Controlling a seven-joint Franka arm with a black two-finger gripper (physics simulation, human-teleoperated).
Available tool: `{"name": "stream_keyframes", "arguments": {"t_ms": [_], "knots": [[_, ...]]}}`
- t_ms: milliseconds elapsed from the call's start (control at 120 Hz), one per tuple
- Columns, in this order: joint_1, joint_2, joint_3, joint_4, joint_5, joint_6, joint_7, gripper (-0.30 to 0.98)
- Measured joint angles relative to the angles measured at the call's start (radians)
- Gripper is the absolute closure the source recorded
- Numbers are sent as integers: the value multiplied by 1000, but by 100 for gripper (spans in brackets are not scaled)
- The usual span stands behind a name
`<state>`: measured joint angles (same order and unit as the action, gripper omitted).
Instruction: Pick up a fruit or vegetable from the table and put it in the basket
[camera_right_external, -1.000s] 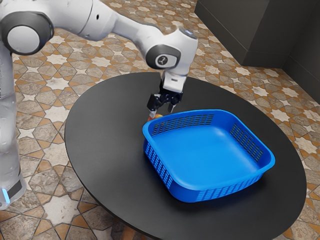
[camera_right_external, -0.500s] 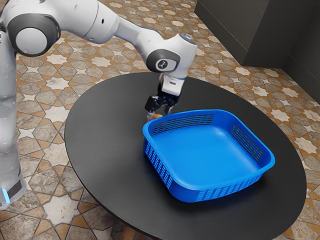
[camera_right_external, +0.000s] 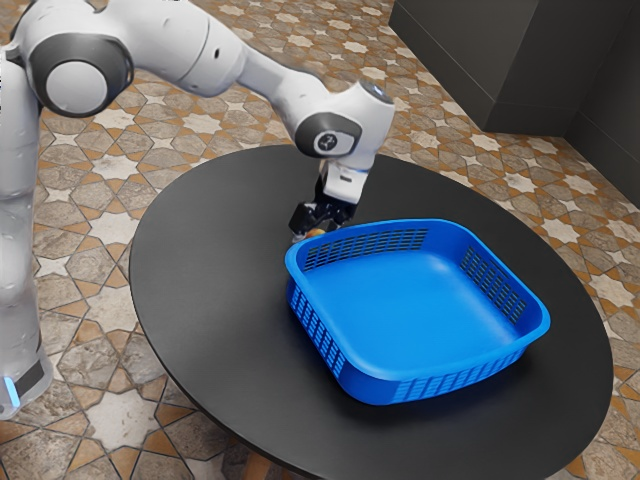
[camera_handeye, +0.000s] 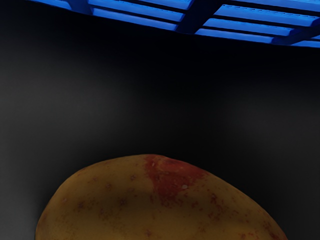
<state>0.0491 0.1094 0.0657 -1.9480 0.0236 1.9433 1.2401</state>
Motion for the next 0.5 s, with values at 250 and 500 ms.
{"name": "stream_keyframes", "arguments": {"t_ms": [250, 500], "knots": [[0, 22, 0, -1, 0, 10, 1, 0], [1, 26, 0, 0, 0, 23, -2, 0]]}}
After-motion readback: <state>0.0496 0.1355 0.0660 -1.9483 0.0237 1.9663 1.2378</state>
